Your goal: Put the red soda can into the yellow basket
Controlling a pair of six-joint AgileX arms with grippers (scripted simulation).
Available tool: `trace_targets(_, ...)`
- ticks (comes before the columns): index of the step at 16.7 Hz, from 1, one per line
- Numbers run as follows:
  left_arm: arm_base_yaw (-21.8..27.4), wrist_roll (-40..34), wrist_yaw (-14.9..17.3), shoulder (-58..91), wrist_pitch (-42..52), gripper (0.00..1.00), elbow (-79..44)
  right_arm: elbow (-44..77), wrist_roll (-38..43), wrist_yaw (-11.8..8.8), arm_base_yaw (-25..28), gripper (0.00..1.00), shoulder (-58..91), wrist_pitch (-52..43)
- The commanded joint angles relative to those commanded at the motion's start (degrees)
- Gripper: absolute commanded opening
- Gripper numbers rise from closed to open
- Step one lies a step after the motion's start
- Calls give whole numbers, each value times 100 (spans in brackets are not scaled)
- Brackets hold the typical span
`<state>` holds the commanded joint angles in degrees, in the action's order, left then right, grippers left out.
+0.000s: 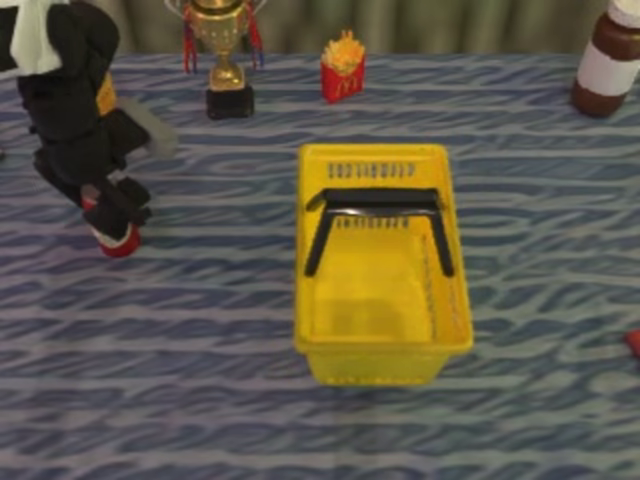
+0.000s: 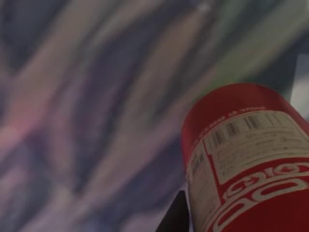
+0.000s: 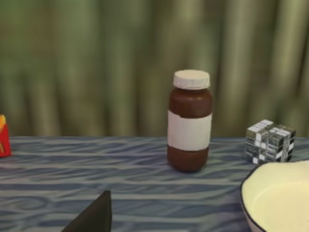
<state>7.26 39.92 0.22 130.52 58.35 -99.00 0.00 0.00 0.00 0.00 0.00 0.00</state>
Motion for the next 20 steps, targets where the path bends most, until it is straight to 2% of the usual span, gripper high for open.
trace_targets(3, 40, -55, 155, 0, -186, 0, 32, 0, 0, 0, 0, 100, 0, 0)
trace_targets(5, 110, -199, 499, -1, -613, 0, 107, 0, 0, 0, 0, 100, 0, 0)
trace_targets(7, 194, -435, 1003, -6, -1284, 0, 225, 0, 0, 0, 0, 100, 0, 0)
trace_targets(11, 392, -1130, 2354, -42, -3258, 0, 596, 0, 0, 0, 0, 100, 0, 0)
trace_targets(17, 733, -2437, 4744, -228, -6806, 0, 1397, 0, 0, 0, 0, 100, 0, 0)
trace_targets(20, 891, -3025, 5836, -404, -8360, 0, 1786, 0, 0, 0, 0, 100, 0, 0)
